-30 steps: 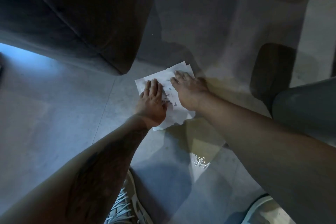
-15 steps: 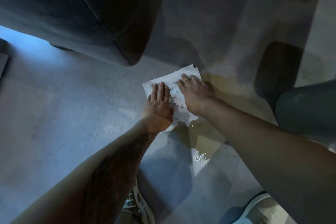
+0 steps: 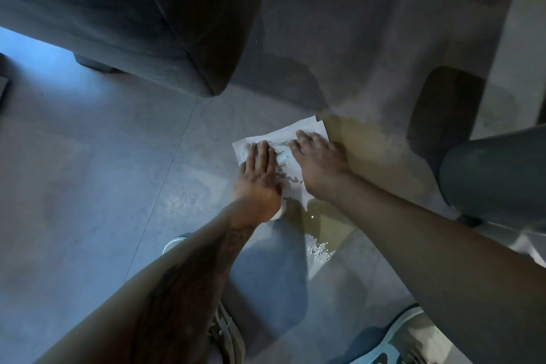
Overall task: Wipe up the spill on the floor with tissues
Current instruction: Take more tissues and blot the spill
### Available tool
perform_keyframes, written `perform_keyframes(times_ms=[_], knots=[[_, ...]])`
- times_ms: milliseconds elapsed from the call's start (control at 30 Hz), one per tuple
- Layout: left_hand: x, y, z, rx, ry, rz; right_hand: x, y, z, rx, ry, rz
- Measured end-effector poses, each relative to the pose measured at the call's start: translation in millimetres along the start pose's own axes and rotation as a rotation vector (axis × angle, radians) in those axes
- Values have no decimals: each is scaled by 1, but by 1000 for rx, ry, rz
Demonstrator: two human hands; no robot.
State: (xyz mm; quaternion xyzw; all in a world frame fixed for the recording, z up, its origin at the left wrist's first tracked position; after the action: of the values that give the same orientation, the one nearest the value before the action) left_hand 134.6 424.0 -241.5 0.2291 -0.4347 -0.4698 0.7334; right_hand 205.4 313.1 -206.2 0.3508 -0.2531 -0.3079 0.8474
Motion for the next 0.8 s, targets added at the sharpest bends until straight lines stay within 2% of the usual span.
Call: perform_keyframes(times_ms=[267, 700, 800], knots=[[3, -18, 6, -49, -6, -89, -2, -3, 8, 19, 6, 22], [12, -24, 18, -60, 36, -9, -1, -23, 18, 35, 32, -23], [13, -12, 21, -59, -12, 44, 3, -26, 21, 61, 68, -51]])
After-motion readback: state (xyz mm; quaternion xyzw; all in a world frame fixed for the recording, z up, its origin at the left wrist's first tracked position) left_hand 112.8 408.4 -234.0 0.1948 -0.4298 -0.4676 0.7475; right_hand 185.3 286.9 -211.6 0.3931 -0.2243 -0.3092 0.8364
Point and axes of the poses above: each hand's wrist, its own z-axis away from the middle knuckle, its own y-axis out of the back of the hand, x = y × z, the point moved 6 cm from there along -z, towards the middle knuckle, and after that the axes turned 15 degrees about z, right-handed, at the moved point
